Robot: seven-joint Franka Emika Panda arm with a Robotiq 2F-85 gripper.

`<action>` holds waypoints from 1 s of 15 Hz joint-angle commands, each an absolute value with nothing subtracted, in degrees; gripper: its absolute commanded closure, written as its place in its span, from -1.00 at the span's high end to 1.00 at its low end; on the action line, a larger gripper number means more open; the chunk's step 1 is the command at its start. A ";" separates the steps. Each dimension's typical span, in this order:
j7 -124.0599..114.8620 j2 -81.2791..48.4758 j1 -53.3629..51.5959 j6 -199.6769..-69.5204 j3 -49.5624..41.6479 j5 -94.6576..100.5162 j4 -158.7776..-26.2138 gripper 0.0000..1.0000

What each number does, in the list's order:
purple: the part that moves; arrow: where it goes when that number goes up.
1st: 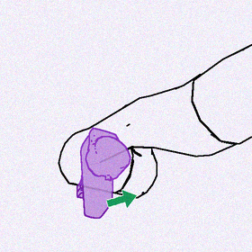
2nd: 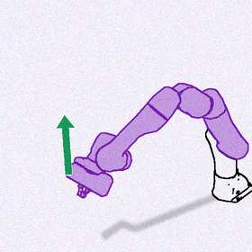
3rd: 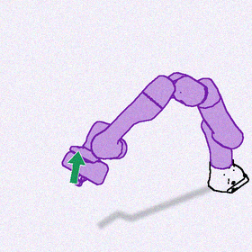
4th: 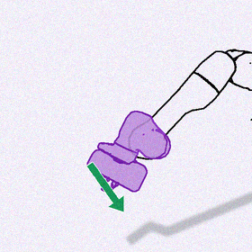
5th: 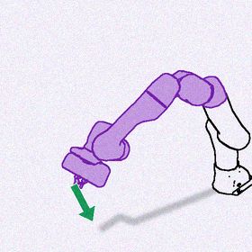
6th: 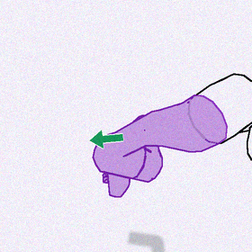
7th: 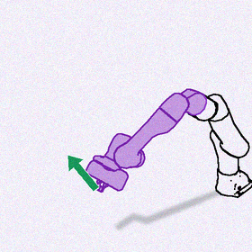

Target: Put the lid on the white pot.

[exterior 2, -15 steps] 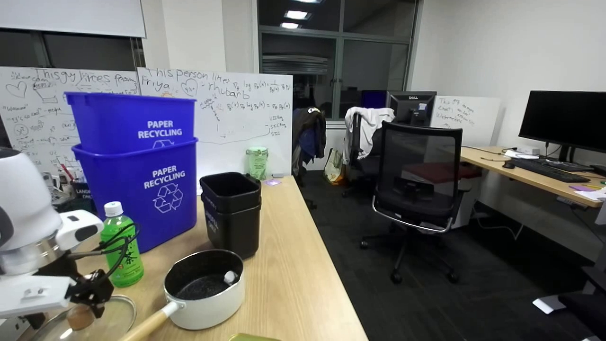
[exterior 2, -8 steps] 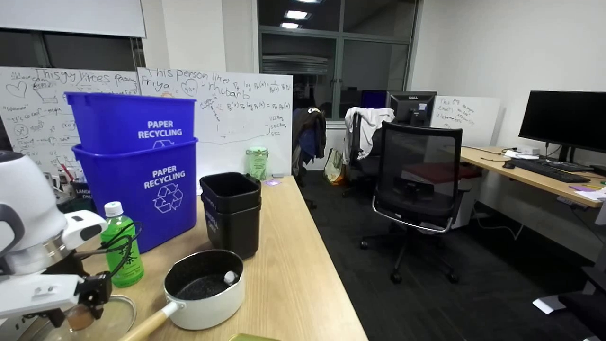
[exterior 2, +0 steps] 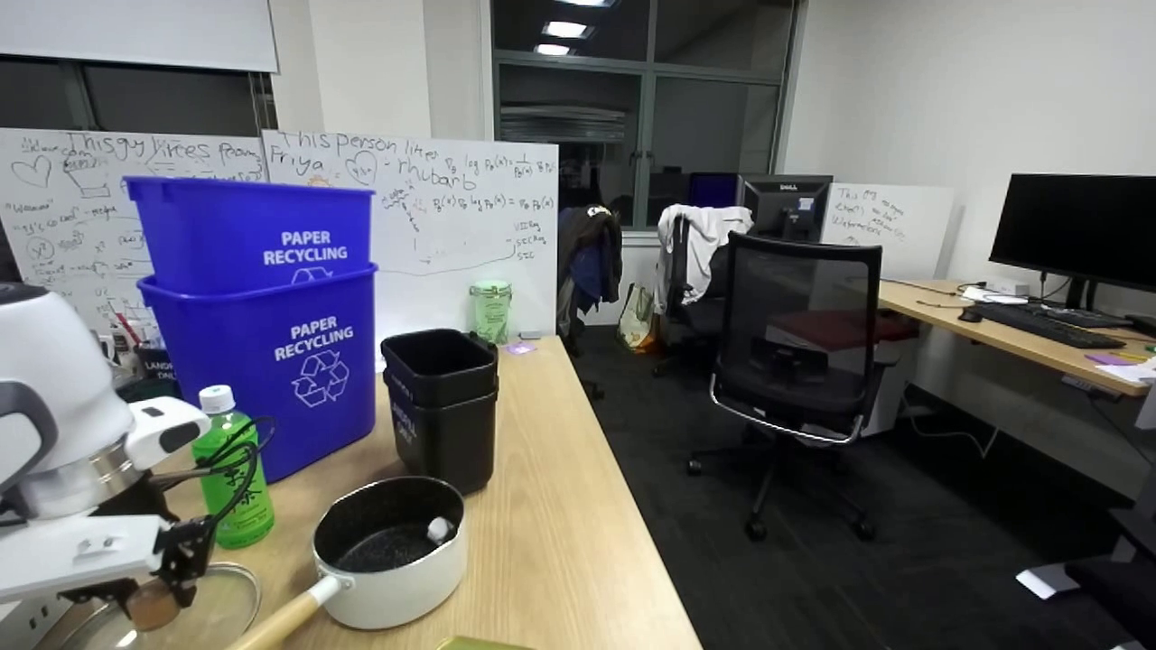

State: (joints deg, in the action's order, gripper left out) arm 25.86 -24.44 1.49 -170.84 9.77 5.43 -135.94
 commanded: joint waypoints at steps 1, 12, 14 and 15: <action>24.84 -22.15 2.63 -167.58 10.07 7.13 -136.03 -0.69; 21.10 -10.96 2.47 -163.36 5.80 6.58 -134.13 -0.69; 18.26 -11.59 1.72 -165.47 3.22 9.80 -133.81 -0.69; 16.78 -12.20 1.33 -166.45 2.04 11.47 -133.55 -0.69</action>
